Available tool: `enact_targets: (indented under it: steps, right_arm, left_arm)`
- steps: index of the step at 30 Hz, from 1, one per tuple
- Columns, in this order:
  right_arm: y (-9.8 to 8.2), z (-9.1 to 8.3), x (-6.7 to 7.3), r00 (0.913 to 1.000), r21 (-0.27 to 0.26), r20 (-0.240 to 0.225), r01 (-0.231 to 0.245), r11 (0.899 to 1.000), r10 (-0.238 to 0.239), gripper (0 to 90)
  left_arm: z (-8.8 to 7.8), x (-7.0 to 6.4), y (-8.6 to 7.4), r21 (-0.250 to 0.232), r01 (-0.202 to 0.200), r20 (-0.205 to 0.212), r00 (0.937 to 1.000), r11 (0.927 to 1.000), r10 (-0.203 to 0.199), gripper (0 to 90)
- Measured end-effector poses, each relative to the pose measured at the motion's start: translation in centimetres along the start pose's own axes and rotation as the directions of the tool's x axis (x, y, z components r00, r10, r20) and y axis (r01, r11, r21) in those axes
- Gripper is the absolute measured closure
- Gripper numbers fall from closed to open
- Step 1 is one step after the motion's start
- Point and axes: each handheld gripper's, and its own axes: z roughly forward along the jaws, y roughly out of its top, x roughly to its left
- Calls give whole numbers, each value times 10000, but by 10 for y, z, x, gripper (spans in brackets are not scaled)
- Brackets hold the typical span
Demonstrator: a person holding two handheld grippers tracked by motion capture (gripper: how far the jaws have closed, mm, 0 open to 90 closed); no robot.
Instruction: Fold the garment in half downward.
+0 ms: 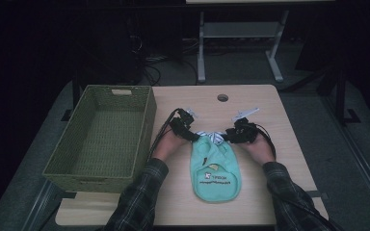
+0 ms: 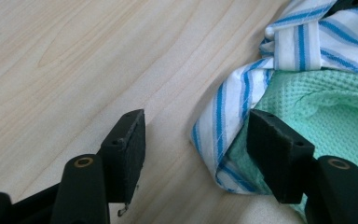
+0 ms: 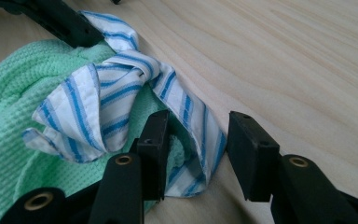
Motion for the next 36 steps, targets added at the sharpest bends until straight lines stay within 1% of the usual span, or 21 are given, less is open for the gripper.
enact_targets:
  steps: [3, 6, 8, 9, 11, 14, 15, 16, 18, 19, 20, 22, 24, 25, 26, 27, 30, 31, 32, 35, 36]
  right_arm:
    - [-1, 0, 0, 10000, -13, 1, 29, 10000, -29, 602]
    - [-1, 0, 1, 9999, 37, -91, 123, 9999, -122, 672]
    - [0, 0, 1, 9996, 79, -244, 112, 9999, -110, 728]
    - [0, 0, 1, 9995, 72, -260, 172, 9998, -170, 729]
    - [0, 0, 2, 9995, 100, -311, 35, 9999, -32, 751]
    - [-1, 0, 2, 9991, 115, -421, 28, 9999, -23, 811]
    - [0, 0, 2, 9990, 138, -446, 15, 9999, -9, 821]
    - [0, 0, 3, 9990, 178, -444, -74, 9998, 82, 832]
    - [1, 0, 4, 9992, 200, -391, 17, 9998, -10, 841]
    - [2, 0, 4, 9994, 257, -303, 172, 9995, -164, 842]
    - [3, -1, 5, 9996, 275, -264, 113, 9996, -106, 841]
    - [2, -2, 4, 9996, 123, -233, 139, 9998, -136, 816]
    - [3, -5, 4, 9994, -74, -348, -59, 10000, 57, 736]
    - [4, -8, 3, 9990, -195, -416, -153, 9997, 145, 720]
    - [4, -10, 3, 9986, -272, -483, -236, 9994, 222, 717]
    - [5, -13, 4, 9989, -402, -461, -144, 9991, 125, 697]
    - [9, -22, 8, 9988, -586, -476, -147, 9982, 120, 696]
    - [11, -26, 10, 9991, -704, -427, -53, 9975, 23, 699]
    - [12, -29, 13, 9987, -762, -499, -95, 9970, 57, 714]
    - [15, -38, 20, 9985, -1028, -504, 163, 9946, -216, 724]
    - [17, -42, 22, 9989, -1041, -432, 148, 9945, -194, 724]
  left_arm:
    - [0, 0, -1, -27, 95, 160, 9998, 10000, -94, 408]
    - [-1, -2, 0, -34, -90, 349, 9993, 10000, 91, 490]
    - [-2, -4, 1, -22, -147, 489, 9987, 9999, 148, 603]
    - [-2, -4, 1, -22, -157, 534, 9984, 9999, 158, 637]
    - [-2, -4, 1, -2, -163, 720, 9973, 9999, 163, 711]
    - [-2, -3, 0, -9, -31, 1012, 9949, 10000, 32, 820]
    - [-2, -3, 0, -38, 90, 1032, 9946, 10000, -86, 831]
    - [-2, -3, 0, 7, 26, 1008, 9949, 10000, -27, 841]
    - [-3, -5, 1, 16, -51, 891, 9960, 10000, 49, 850]
    - [-3, -7, 0, -78, -45, 784, 9969, 10000, 51, 852]
    - [-4, -8, -1, -233, 3, 667, 9978, 9997, 13, 854]
    - [-7, -8, -3, -546, 146, 603, 9981, 9984, -113, 854]
    - [-11, -8, -4, -837, 245, 633, 9978, 9962, -192, 855]
    - [-12, -8, -4, -911, 303, 641, 9976, 9954, -245, 855]
    - [-14, -7, -4, -991, 223, 617, 9980, 9948, -162, 855]
    - [-16, -8, -4, -1128, 309, 594, 9979, 9931, -243, 854]
    - [-22, -9, -2, -1345, 223, 513, 9986, 9907, -155, 854]
    - [-24, -9, -1, -1415, 253, 511, 9985, 9896, -182, 854]
    - [-25, -10, -1, -1455, 266, 494, 9986, 9890, -196, 854]
    - [-28, -10, 0, -1540, 270, 386, 9990, 9877, -213, 854]
    - [-28, -9, 0, -1582, 285, 377, 9990, 9870, -228, 854]
